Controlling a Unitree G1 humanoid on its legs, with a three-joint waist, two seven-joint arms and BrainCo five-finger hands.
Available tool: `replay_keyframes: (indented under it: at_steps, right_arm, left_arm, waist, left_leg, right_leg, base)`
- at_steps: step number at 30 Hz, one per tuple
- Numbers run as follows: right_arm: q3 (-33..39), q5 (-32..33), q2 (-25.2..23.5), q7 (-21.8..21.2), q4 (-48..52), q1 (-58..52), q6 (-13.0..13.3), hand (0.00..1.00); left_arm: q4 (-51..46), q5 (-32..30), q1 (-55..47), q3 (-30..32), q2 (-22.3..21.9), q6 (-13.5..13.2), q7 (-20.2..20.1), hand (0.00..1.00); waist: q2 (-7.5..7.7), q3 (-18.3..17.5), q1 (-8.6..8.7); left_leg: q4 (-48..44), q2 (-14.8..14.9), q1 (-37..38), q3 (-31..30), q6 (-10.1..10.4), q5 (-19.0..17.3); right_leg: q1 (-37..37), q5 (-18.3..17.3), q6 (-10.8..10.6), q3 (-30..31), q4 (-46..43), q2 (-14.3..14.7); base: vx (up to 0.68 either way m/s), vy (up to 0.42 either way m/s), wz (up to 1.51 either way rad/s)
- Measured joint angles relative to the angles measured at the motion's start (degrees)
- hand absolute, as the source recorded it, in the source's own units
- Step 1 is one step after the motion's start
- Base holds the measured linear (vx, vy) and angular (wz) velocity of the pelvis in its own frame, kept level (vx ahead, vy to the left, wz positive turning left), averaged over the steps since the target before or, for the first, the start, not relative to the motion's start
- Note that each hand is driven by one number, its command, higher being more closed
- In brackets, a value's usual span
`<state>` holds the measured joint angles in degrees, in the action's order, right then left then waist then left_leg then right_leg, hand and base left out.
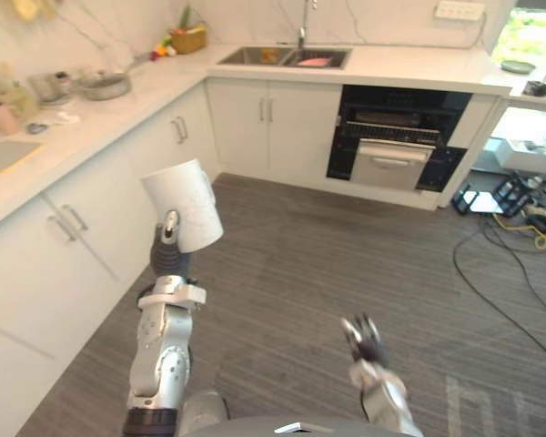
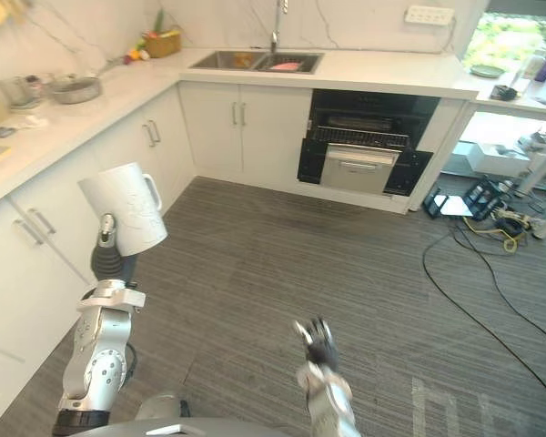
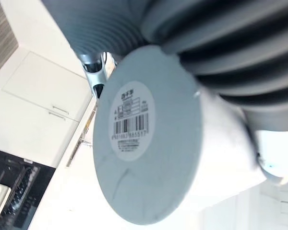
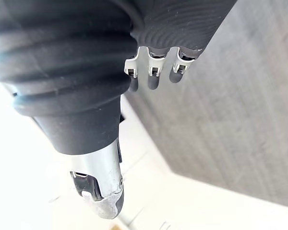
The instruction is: Walk over to the sink, pick up the cup, carry it to the dishwasher, place the cup inside the dishwasher, then close the dishwasher door
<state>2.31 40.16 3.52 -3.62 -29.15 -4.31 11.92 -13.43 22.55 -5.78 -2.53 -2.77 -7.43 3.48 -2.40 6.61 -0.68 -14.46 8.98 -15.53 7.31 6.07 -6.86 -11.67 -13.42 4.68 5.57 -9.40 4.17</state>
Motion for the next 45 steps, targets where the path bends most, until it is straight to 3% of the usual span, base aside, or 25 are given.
replay_keyframes:
  at_steps: [3,4,5,6,7,9,10,11,13,17,19,21,22,23,25,26,27,30,32,34,35,37,39,43,45]
  right_arm:
    - [0.34,0.23,0.06,1.26,-0.02,1.04,1.66,0.00]
    - [0.71,0.26,-0.30,1.39,-0.42,1.11,1.64,0.00]
    - [0.91,0.23,-0.29,1.37,-0.78,1.12,1.36,0.00]
    - [2.28,0.10,-0.15,1.28,-0.87,1.20,0.57,0.00]
    - [2.87,0.07,-0.34,1.29,-1.02,1.20,0.19,0.00]
    - [5.41,-0.07,-0.55,1.09,-1.05,1.22,-0.79,0.00]
    - [5.77,-0.15,-0.83,0.96,-1.07,1.06,-0.96,0.00]
    - [5.68,-0.27,-0.80,0.82,-1.05,1.05,-0.99,0.00]
    - [3.55,-3.39,-1.06,-0.38,0.02,-0.11,-1.00,0.00]
    - [2.37,-4.68,-4.65,-1.59,12.60,-6.08,-2.16,0.00]
    - [2.14,-6.09,-5.82,-2.87,18.64,-9.07,-2.52,0.00]
    - [-0.17,-8.23,-5.31,-4.32,25.12,-12.35,-2.22,0.00]
    - [-0.69,-8.87,-4.95,-4.74,26.06,-12.88,-2.15,0.00]
    - [-1.82,-9.13,-3.86,-5.09,26.93,-13.19,-1.90,0.00]
    - [-2.01,-9.13,-2.03,-4.99,29.49,-13.52,-1.77,0.00]
    - [-1.92,-9.12,-2.19,-4.42,31.32,-12.97,-1.01,0.00]
    - [-1.48,-9.08,-2.18,-2.50,33.06,-12.25,-0.01,0.00]
    - [0.22,-9.05,-3.01,1.63,38.61,-13.58,3.47,0.00]
    - [1.50,-9.03,-2.87,3.17,39.57,-14.31,5.00,0.00]
    - [2.34,-8.99,-2.56,3.99,39.54,-13.65,5.75,0.00]
    - [2.28,-9.06,-2.34,4.42,39.51,-12.22,5.71,0.00]
    - [1.39,-9.19,-1.75,5.85,39.26,-9.42,5.22,0.00]
    - [0.15,-9.80,-0.90,6.86,38.67,-8.47,5.20,0.00]
    - [1.64,-11.12,-0.49,7.35,36.14,-9.59,5.39,0.00]
    - [3.31,-10.74,-2.41,6.40,32.02,-10.78,5.00,0.00]
  left_arm:
    - [0.08,-2.78,-0.01,-0.08,0.91,-0.04,0.14,1.00]
    - [0.44,-3.08,0.39,-0.03,2.12,-0.27,0.13,1.00]
    - [1.14,-3.20,0.65,0.40,3.36,-0.32,0.09,1.00]
    - [1.21,-3.56,0.85,0.79,3.92,-0.09,0.09,1.00]
    - [1.24,-3.82,1.09,0.94,4.23,0.08,0.10,1.00]
    - [1.26,-4.99,2.10,1.41,4.55,0.02,0.01,1.00]
    - [1.27,-6.01,3.04,1.24,4.73,0.04,0.08,1.00]
    - [1.25,-6.50,3.48,1.25,4.88,0.04,0.16,1.00]
    - [1.56,-7.18,3.96,1.07,4.96,0.02,1.71,1.00]
    - [1.55,-7.19,3.98,0.40,5.27,-1.35,2.84,1.00]
    - [1.42,-7.71,3.17,-0.42,5.62,-1.63,2.53,1.00]
    - [0.33,-8.20,0.48,-1.12,5.63,-2.91,2.28,1.00]
    - [0.34,-8.20,-0.15,-1.66,5.49,-3.14,2.30,1.00]
    - [0.78,-8.19,-0.98,-2.48,4.87,-3.46,2.35,1.00]
    - [0.68,-8.20,-1.08,-4.82,3.71,-4.43,2.30,1.00]
    - [0.81,-8.23,-0.41,-5.67,3.19,-5.06,2.26,1.00]
    - [0.94,-8.27,-0.10,-6.88,1.99,-5.14,2.29,1.00]
    - [3.08,-9.44,1.21,-10.16,-0.15,-5.05,0.97,1.00]
    - [3.39,-9.72,0.99,-10.96,-0.10,-4.99,-0.20,1.00]
    - [3.26,-9.52,1.11,-10.79,-0.16,-5.08,-0.63,1.00]
    - [3.16,-9.17,1.10,-10.79,-0.25,-5.12,-0.66,1.00]
    - [2.74,-9.20,0.96,-10.95,-0.49,-5.09,-0.30,1.00]
    - [2.65,-9.21,0.93,-10.87,-0.12,-4.87,0.04,1.00]
    - [2.31,-9.14,0.91,-11.03,0.24,-4.70,0.00,1.00]
    - [3.09,-9.24,1.09,-10.81,2.61,-4.54,-0.04,1.00]
  waist:
    - [-0.49,-0.18,0.05]
    - [0.25,-0.32,-0.20]
    - [2.29,-0.50,-0.03]
    - [3.52,-0.47,0.47]
    - [4.39,-0.51,0.70]
    - [5.08,-0.46,0.99]
    - [5.10,-0.12,1.63]
    - [5.05,0.28,2.08]
    - [2.77,1.62,3.43]
    - [2.78,1.84,4.35]
    - [2.23,2.32,4.34]
    - [3.73,2.22,4.46]
    - [4.25,2.00,4.55]
    - [3.41,1.34,4.60]
    - [0.74,-1.25,5.62]
    - [0.44,-2.05,6.22]
    - [-0.40,-1.77,6.00]
    - [-2.18,-0.17,5.79]
    - [-2.33,0.21,5.75]
    - [-1.98,0.00,4.19]
    - [-1.71,-0.17,3.23]
    - [-1.00,-0.25,1.41]
    - [-0.42,-0.11,0.84]
    - [1.09,-2.26,1.37]
    - [5.90,-4.64,3.42]
  left_leg:
    - [5.76,-0.31,-1.01,2.79,0.03,3.43]
    - [4.34,-0.84,0.02,2.48,-1.56,10.01]
    - [1.79,-2.27,0.66,3.41,-3.43,12.23]
    - [-0.60,-3.76,1.36,4.20,-6.87,11.54]
    - [-1.64,-4.64,2.04,5.22,-7.27,9.81]
    - [-3.47,-7.23,6.15,7.74,-9.50,5.14]
    - [-1.86,-8.94,10.19,8.27,-10.38,3.35]
    - [-1.01,-9.63,12.47,8.30,-10.62,2.52]
    - [1.97,-9.36,20.98,8.46,-11.13,-0.62]
    - [4.54,-8.93,26.02,8.22,-10.01,-4.33]
    - [4.62,-7.49,28.10,8.40,-8.58,-6.48]
    - [4.50,-7.85,33.39,8.27,-5.89,-10.61]
    - [4.47,-7.89,35.21,8.15,-5.66,-12.24]
    - [4.32,-6.67,38.16,7.71,-5.47,-15.16]
    - [4.23,-4.01,38.84,6.03,-10.56,-18.56]
    - [0.23,-3.27,37.64,4.30,-10.69,-17.72]
    - [-11.57,-1.21,32.87,3.27,-7.34,-14.55]
    - [-46.66,4.13,19.14,-1.34,2.34,1.97]
    - [-56.02,7.16,13.54,0.11,0.63,1.30]
    - [-49.61,10.51,7.74,5.91,-3.43,-2.35]
    - [-37.06,10.56,5.51,8.55,-4.01,-3.76]
    - [-6.91,6.80,6.12,6.81,-1.96,-1.14]
    - [2.46,5.44,5.83,5.18,-0.87,2.45]
    - [-0.66,2.53,5.23,4.64,-1.10,9.03]
    - [-5.53,-2.88,6.69,6.18,-1.87,3.90]
  right_leg:
    - [-5.26,-3.98,-1.94,1.89,-0.44,-0.34]
    - [-6.55,-6.03,-2.58,2.27,-2.07,-1.52]
    - [-6.27,-7.14,-3.64,1.48,-5.97,-3.98]
    - [-4.85,-6.74,-4.55,0.01,-11.88,-6.09]
    - [-3.94,-6.06,-5.70,-0.72,-15.20,-7.54]
    - [0.40,0.62,-12.10,-4.89,-28.39,-12.14]
    - [3.19,7.91,-13.75,-7.26,-37.22,-15.44]
    - [4.90,7.45,-12.53,-8.51,-41.93,-17.08]
    - [11.63,2.15,-7.62,-13.10,-51.08,-17.44]
    - [25.40,-0.63,-6.98,-15.11,-36.07,-13.06]
    - [26.84,4.96,-7.03,-17.92,-16.28,-10.33]
    - [26.52,10.47,-6.77,-21.36,-1.75,-10.01]
    - [25.94,10.40,-6.56,-21.61,-1.75,-10.19]
    - [25.78,15.29,-3.57,-21.18,-5.13,-9.48]
    - [28.80,15.16,-3.38,-20.45,-13.06,-7.21]
    - [29.54,12.87,-0.90,-20.52,-15.71,-6.34]
    - [29.13,9.62,-0.27,-20.86,-17.56,-6.12]
    - [19.24,3.64,0.11,-21.70,-16.58,-4.25]
    - [10.91,1.14,-0.25,-21.81,-13.35,-3.12]
    - [3.94,0.23,-1.03,-19.98,-8.37,-2.79]
    - [2.02,0.13,-1.54,-17.89,-5.88,-3.10]
    - [1.41,-1.31,-3.00,-12.39,-5.63,-4.93]
    - [0.13,-3.53,-5.46,-7.79,-6.19,-6.85]
    - [-4.13,-9.23,-10.99,-2.98,-6.49,-12.16]
    - [0.53,-6.31,-11.69,-3.82,-19.79,-18.97]
  base:
    - [0.66,0.288,-0.53]
    - [0.69,0.318,-0.70]
    - [0.66,0.303,-0.62]
    - [0.64,0.303,-0.42]
    - [0.78,0.381,-0.36]
    - [0.71,0.355,-0.35]
    - [0.48,0.244,-0.21]
    - [0.53,0.255,-0.14]
    - [0.43,0.169,-0.11]
    - [0.36,0.016,0.06]
    - [0.39,-0.044,0.03]
    - [0.53,-0.096,0.01]
    - [0.82,-0.167,0.04]
    - [0.88,-0.194,0.22]
    - [0.74,-0.189,0.45]
    - [0.53,-0.223,0.29]
    - [0.63,-0.262,0.10]
    - [0.66,-0.186,0.13]
    - [0.67,-0.103,0.06]
    - [0.62,-0.086,-0.50]
    - [0.63,-0.027,-0.93]
    - [0.58,0.088,-1.25]
    - [0.57,0.238,-1.33]
    - [0.55,0.402,-0.97]
    - [0.63,0.507,-0.18]
